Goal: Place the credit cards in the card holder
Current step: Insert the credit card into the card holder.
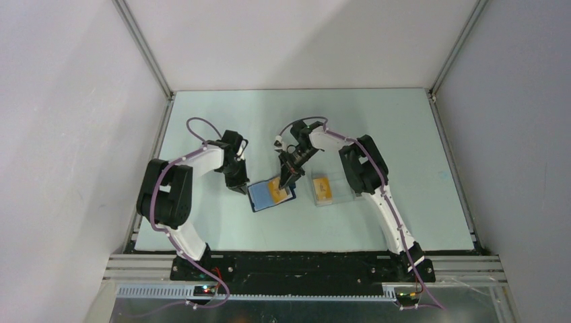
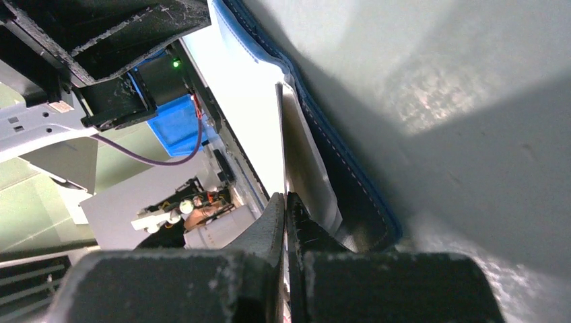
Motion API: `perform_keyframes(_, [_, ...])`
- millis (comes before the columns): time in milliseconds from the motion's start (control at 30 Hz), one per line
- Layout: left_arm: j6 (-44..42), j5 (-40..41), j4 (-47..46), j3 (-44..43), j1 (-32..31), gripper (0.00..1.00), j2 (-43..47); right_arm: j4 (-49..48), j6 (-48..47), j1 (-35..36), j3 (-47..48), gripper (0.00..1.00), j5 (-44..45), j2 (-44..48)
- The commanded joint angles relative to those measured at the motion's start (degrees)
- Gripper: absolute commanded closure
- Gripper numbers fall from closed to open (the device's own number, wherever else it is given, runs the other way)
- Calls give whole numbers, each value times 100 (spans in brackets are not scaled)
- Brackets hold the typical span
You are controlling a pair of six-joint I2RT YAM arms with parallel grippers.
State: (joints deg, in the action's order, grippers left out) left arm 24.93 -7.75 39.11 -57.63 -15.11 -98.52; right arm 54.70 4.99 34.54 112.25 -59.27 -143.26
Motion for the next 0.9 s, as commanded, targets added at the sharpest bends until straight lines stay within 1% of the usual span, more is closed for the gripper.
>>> perform_keyframes(0, [-180, 573, -32, 69, -31, 88, -260, 172, -238, 135, 253, 100, -183, -160])
perform_keyframes(233, [-181, 573, -34, 65, -37, 88, -272, 241, -301, 175, 288, 100, -294, -265])
perform_keyframes(467, [-189, 588, -26, 50, -53, 89, -280, 512, -465, 225, 632, 100, -306, -444])
perform_keyframes(633, [-210, 620, -19, 37, -73, 89, -295, 353, -460, 213, 669, 100, -124, -355])
perform_keyframes(867, [-229, 625, 13, 7, -90, 89, -314, -149, -135, 151, 656, 100, 82, -241])
